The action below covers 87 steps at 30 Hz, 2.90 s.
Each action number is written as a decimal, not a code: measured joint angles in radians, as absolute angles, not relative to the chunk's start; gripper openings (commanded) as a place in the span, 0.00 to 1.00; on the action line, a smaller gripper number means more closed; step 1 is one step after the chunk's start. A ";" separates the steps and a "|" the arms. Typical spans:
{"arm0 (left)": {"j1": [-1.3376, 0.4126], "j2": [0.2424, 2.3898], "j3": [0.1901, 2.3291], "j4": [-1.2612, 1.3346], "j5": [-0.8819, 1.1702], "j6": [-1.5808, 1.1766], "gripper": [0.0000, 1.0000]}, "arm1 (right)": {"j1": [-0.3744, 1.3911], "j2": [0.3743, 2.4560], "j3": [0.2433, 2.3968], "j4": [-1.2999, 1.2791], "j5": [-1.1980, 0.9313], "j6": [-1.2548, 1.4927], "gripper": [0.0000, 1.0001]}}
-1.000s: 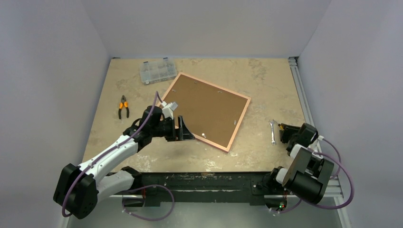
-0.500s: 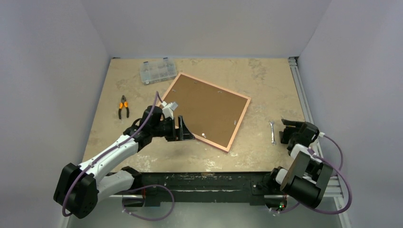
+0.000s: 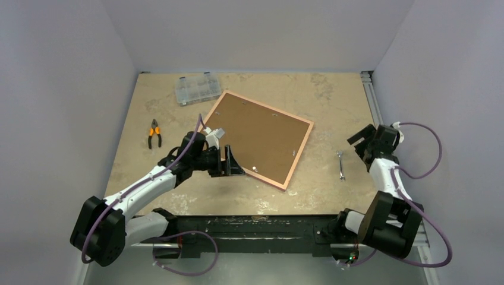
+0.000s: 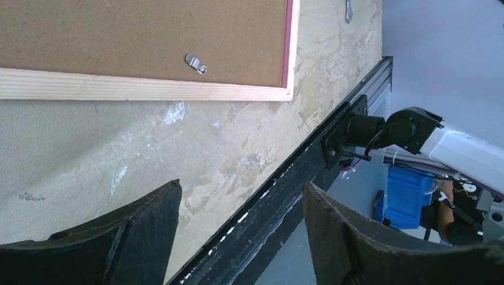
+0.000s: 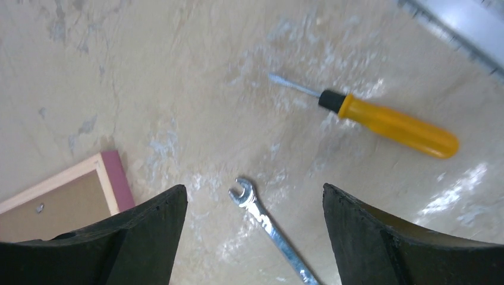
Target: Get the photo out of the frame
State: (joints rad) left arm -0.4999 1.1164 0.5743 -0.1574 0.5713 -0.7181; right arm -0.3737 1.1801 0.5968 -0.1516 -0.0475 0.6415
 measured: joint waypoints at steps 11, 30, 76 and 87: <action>-0.500 1.116 0.575 -0.162 0.580 -0.717 0.72 | -0.414 1.537 0.947 -0.181 0.199 0.448 0.93; -0.500 1.129 0.587 -0.201 0.599 -0.703 0.74 | -0.428 1.651 0.959 -0.235 0.249 0.400 0.93; -0.375 1.079 0.396 -0.129 0.403 -1.404 0.96 | 1.060 1.550 0.910 -0.347 0.184 0.176 0.00; -0.375 1.140 0.364 0.226 0.411 -1.411 0.84 | 1.058 1.359 0.910 -0.384 0.071 0.281 0.00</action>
State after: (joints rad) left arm -0.3752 1.1400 0.3637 0.2264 0.4114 -1.4113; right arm 1.0580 1.3586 0.9100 -0.3836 0.0708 0.2810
